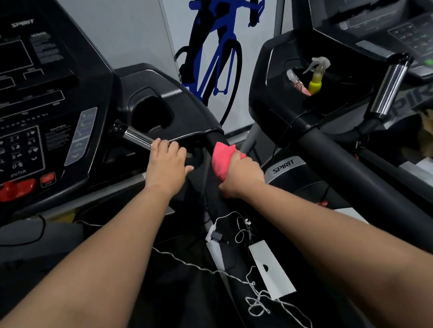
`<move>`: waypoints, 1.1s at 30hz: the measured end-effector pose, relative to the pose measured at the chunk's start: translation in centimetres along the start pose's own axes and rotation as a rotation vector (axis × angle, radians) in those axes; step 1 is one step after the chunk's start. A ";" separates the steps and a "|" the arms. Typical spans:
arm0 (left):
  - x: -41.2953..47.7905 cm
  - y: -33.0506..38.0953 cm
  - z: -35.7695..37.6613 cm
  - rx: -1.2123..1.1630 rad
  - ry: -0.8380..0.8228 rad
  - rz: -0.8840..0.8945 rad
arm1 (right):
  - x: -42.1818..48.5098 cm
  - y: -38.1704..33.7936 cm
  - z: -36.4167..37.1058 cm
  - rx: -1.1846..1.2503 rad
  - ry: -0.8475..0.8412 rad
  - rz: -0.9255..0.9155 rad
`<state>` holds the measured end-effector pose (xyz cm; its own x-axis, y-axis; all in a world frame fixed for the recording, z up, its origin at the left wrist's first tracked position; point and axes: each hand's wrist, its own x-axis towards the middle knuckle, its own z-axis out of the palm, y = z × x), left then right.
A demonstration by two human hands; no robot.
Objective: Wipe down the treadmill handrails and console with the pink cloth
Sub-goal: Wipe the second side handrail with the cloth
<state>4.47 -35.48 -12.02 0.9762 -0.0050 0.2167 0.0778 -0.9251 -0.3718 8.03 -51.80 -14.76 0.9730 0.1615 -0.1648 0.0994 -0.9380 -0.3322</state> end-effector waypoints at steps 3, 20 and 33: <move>0.2 0.0 -0.4 0.013 -0.039 0.002 | 1.4 0.0 -0.5 0.025 -0.072 0.017; 0.1 0.4 -1.1 0.067 -0.159 -0.028 | -0.9 1.3 -1.5 0.099 -0.155 0.032; -0.1 1.2 -1.5 0.154 -0.131 -0.044 | -5.4 3.3 0.0 -0.047 -0.059 -0.007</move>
<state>4.13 -37.18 -11.21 0.9884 0.0931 0.1201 0.1412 -0.8543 -0.5002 3.11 -55.79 -15.01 0.9584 0.1847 -0.2176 0.1172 -0.9499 -0.2898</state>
